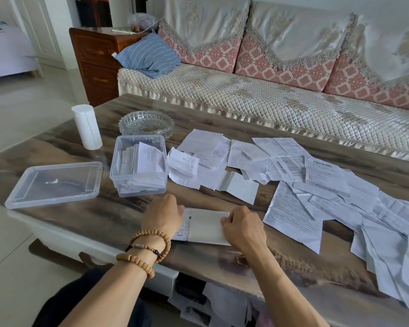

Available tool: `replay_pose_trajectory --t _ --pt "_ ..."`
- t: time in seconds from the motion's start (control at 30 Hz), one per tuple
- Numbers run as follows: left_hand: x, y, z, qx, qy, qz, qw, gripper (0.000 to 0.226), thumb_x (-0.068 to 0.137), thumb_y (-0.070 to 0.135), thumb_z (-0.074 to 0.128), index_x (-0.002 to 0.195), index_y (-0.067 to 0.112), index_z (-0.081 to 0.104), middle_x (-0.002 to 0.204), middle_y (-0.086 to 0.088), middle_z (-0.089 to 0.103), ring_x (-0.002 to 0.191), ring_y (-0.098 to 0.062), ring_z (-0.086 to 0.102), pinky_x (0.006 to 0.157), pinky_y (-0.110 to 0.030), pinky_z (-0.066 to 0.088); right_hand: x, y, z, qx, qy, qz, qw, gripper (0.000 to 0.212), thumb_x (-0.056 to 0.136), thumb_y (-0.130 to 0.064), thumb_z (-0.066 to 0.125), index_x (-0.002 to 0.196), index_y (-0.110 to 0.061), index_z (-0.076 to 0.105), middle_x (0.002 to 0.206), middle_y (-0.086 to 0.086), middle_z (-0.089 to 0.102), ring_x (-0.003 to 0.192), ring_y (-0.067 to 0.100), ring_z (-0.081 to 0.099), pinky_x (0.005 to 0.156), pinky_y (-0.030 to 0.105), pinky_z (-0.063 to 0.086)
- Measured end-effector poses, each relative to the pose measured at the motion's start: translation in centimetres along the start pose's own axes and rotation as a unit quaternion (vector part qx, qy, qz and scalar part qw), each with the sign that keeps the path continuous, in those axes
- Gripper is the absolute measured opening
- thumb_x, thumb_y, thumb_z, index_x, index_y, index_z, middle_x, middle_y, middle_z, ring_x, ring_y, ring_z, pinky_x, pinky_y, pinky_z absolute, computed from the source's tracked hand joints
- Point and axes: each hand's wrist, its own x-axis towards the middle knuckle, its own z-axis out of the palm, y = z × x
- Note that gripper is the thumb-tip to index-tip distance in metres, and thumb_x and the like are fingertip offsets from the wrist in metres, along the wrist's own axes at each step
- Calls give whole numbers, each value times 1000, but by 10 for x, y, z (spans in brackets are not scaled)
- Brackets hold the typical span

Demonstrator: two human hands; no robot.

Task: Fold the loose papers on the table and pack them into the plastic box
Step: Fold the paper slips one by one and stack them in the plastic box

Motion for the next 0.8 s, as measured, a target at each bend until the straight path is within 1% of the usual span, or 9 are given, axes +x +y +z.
replay_pose_trajectory --t 0.17,0.37,0.43,0.5,0.53,0.6,0.7,0.73,0.8 --pt "-11 1 8 124 103 64 985 21 103 33 41 89 18 50 74 3 61 64 -16 60 55 -27 43 -3 -2 0 -22 6 -5 1000 27 92 -33 51 103 -11 61 103 11 65 99 34 60 72 32 44" --pt "-16 0 8 160 133 77 975 16 102 28 40 88 22 46 56 6 38 55 -14 44 52 -27 29 -9 -7 0 -55 28 -18 998 26 96 -32 48 106 -12 60 107 12 65 102 35 60 72 33 42" --pt "-15 -2 9 140 134 74 978 13 100 28 45 89 22 47 60 6 44 57 -13 48 50 -25 29 -12 -8 1 -64 40 -25 997 24 97 -31 47 106 -12 59 108 12 65 103 36 60 70 32 40" --pt "-12 -6 9 130 147 78 977 10 93 25 55 100 18 54 85 0 60 78 -17 58 62 -27 44 -14 -9 1 -67 46 -27 996 24 97 -30 47 106 -12 58 107 12 65 103 36 60 70 32 39" --pt "-11 -9 10 135 150 95 975 20 87 21 62 105 17 56 98 -3 61 89 -20 58 72 -31 48 -14 -9 1 -69 47 -28 996 23 98 -30 46 106 -12 58 107 12 65 103 35 60 69 31 38" --pt "-12 -9 14 116 160 187 962 31 76 13 70 105 17 60 108 -2 61 96 -22 58 80 -36 48 -15 -10 0 -73 46 -27 996 24 98 -30 46 107 -12 58 107 12 65 103 36 60 69 32 38" --pt "-22 -6 24 51 121 364 922 23 90 24 54 109 20 67 122 5 64 116 -17 58 96 -35 49 -15 -11 -1 -67 38 -27 997 25 98 -33 48 109 -13 59 110 11 65 106 35 60 71 33 40" --pt "-24 -7 29 42 92 384 918 31 95 31 45 114 22 68 127 7 64 123 -15 56 102 -31 47 -15 -11 -1 -67 36 -27 997 25 98 -34 48 110 -14 59 111 11 65 107 35 59 73 33 40" --pt "-25 -10 33 21 54 361 931 48 97 40 31 124 22 66 135 7 60 131 -11 50 110 -25 37 -14 -11 -1 -72 31 -24 997 27 98 -35 48 112 -14 59 114 11 65 109 34 59 76 33 43"
